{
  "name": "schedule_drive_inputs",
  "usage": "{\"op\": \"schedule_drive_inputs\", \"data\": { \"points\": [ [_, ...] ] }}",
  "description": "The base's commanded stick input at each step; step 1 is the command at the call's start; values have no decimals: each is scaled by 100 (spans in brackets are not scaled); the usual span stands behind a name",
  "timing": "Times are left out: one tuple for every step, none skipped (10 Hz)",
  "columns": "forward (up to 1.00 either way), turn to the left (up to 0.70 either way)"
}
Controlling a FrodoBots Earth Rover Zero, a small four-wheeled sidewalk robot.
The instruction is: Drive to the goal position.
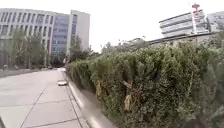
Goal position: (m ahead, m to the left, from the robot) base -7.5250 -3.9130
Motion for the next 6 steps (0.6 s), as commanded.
{"op": "schedule_drive_inputs", "data": {
  "points": [
    [5,0],
    [5,0],
    [5,0],
    [5,0],
    [5,0],
    [5,0]
  ]
}}
